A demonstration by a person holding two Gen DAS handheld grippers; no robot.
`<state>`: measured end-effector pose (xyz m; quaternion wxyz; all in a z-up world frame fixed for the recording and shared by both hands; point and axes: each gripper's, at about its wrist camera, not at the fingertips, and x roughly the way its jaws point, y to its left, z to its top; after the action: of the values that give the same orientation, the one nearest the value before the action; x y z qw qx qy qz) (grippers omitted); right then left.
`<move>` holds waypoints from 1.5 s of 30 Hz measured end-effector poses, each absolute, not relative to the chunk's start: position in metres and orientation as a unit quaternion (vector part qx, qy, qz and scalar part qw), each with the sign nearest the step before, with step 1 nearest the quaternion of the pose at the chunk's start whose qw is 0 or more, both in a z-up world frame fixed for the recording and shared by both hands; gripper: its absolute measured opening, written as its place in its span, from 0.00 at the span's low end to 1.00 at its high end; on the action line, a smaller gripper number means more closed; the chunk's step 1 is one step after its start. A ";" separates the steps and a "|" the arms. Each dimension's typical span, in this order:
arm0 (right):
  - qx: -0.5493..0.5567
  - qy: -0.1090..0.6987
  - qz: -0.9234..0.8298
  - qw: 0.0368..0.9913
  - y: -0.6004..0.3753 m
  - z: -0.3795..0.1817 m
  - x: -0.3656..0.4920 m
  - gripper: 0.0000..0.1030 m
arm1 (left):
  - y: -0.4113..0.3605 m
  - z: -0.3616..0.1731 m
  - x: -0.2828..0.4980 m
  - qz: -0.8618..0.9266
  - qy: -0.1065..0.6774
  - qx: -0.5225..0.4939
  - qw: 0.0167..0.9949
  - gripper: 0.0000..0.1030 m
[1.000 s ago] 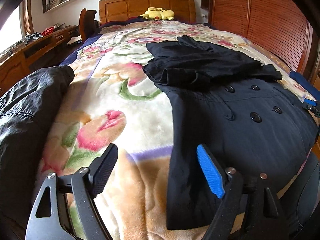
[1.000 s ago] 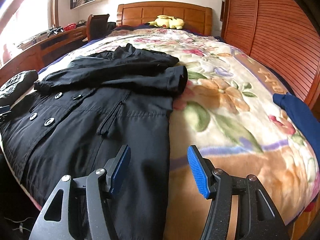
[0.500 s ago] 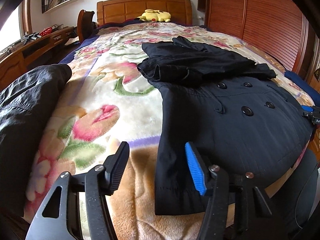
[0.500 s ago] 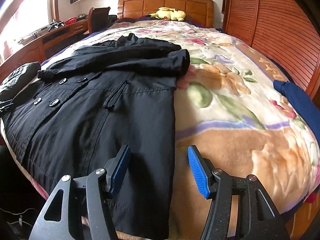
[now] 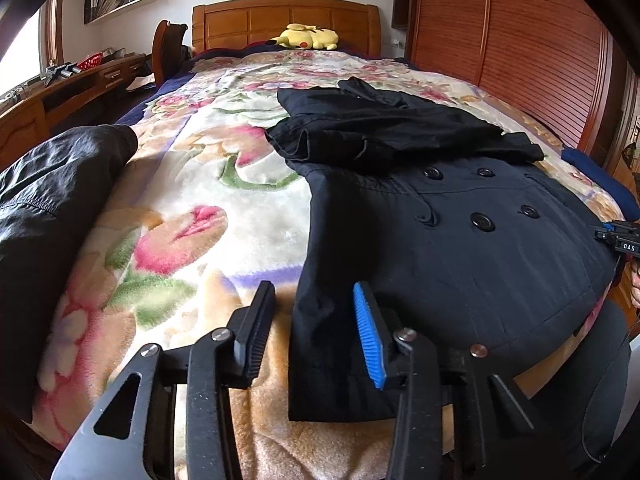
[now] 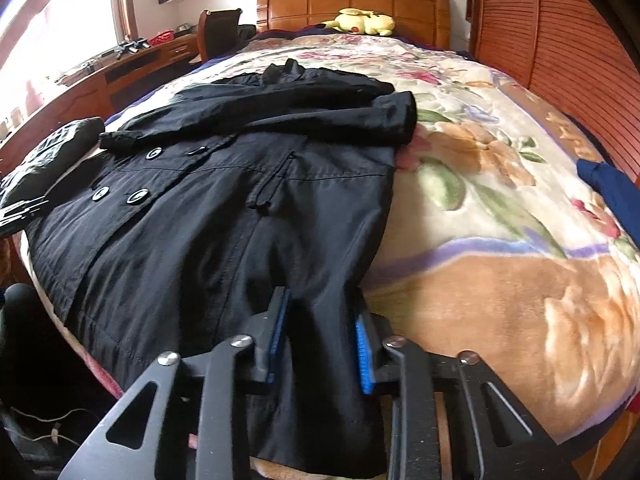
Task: Fold large clothes
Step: 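Grasp the black coat hem with the right gripper while the left gripper grasps it too, then lift the hem with both grippers and fold it over toward the collar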
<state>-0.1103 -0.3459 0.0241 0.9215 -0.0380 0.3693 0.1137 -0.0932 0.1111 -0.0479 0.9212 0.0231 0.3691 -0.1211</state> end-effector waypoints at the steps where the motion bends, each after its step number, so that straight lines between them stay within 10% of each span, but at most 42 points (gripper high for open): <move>1: -0.038 0.369 0.116 0.921 -0.346 0.024 -0.110 0.21 | 0.112 -0.048 -0.093 -0.121 0.369 0.022 0.921 0.40; 12: -0.018 0.339 0.137 0.931 -0.347 0.030 -0.112 0.05 | 0.106 -0.041 -0.102 -0.140 0.370 0.025 0.918 0.07; 45: -0.018 0.147 0.150 0.978 -0.363 0.142 -0.218 0.03 | 0.112 0.119 -0.176 -0.162 0.153 0.002 0.975 0.03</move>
<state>-0.2177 -0.3631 0.1425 0.9776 -0.0178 0.1472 0.1495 -0.1760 0.1118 0.1195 0.9747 0.0018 0.1533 -0.1624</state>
